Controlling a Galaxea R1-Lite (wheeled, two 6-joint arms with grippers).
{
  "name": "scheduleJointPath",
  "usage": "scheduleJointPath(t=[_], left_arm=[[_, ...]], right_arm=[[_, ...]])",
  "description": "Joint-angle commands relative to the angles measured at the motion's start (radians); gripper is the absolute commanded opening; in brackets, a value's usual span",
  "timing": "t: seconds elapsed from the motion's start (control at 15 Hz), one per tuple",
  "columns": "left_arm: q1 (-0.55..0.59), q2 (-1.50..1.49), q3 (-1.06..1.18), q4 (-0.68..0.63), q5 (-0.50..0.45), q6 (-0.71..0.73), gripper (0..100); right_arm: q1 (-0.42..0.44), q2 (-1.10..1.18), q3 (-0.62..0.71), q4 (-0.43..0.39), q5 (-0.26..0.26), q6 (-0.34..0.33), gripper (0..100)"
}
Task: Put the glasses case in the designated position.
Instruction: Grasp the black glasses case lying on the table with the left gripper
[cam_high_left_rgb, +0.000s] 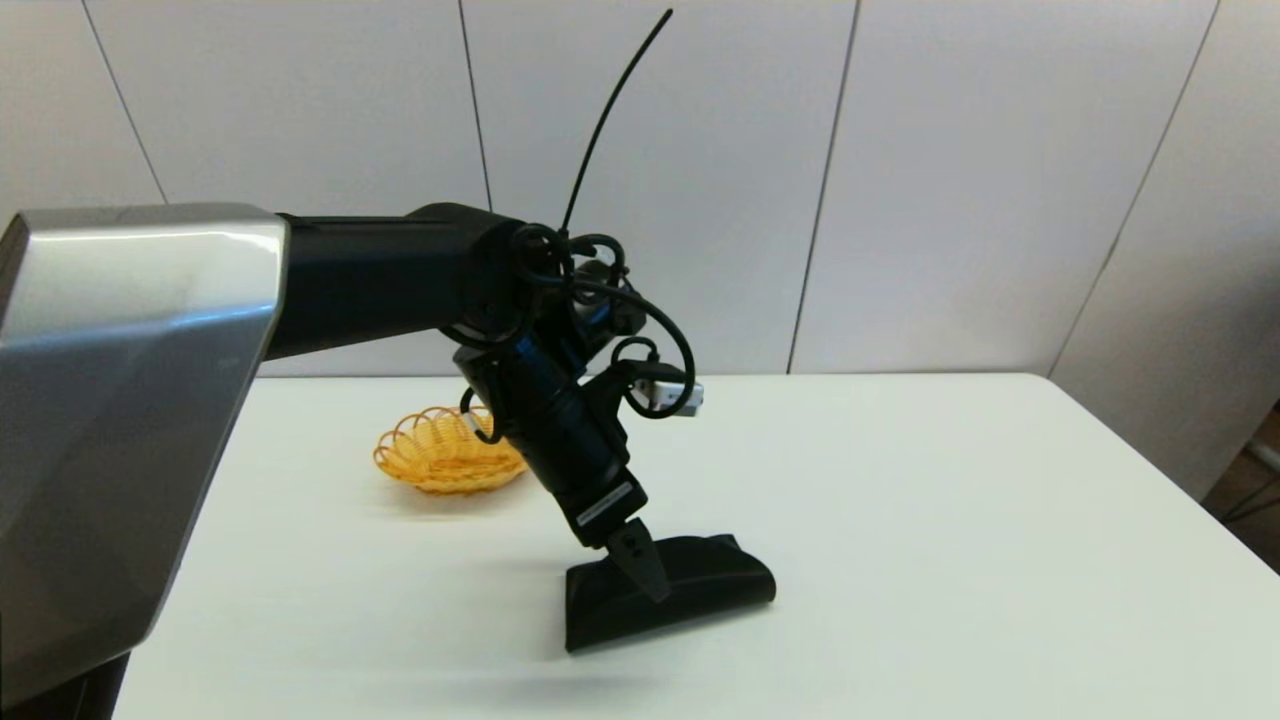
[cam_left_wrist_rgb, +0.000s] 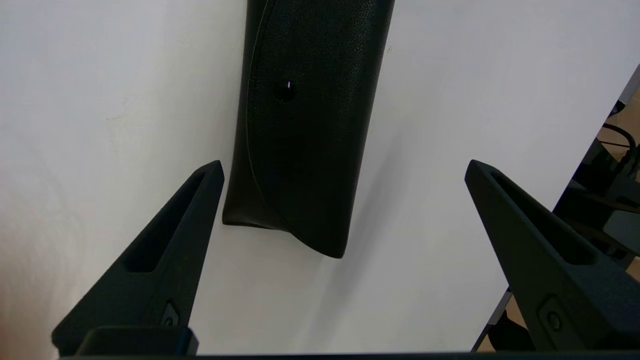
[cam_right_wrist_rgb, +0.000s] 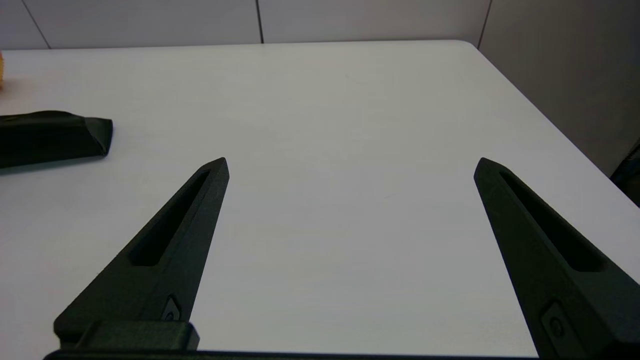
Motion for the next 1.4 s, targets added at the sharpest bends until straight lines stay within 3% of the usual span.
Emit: scheduleJointPath(t=[0.07, 1.27, 1.33, 1.4], left_arm=[[0.002, 0.043, 0.002, 0.007, -0.003, 0.012, 100], [0.004, 0.132, 0.002, -0.002, 0.005, 0.004, 100], [0.004, 0.134, 0.002, -0.002, 0.008, 0.002, 0], [0.004, 0.134, 0.002, -0.002, 0.006, 0.002, 0]], right_arm=[[0.000, 0.000, 0.002, 0.000, 0.001, 0.000, 100], [0.000, 0.000, 0.002, 0.000, 0.000, 0.000, 100], [0.000, 0.000, 0.000, -0.001, 0.000, 0.000, 100], [0.000, 0.000, 0.000, 0.000, 0.001, 0.000, 100]])
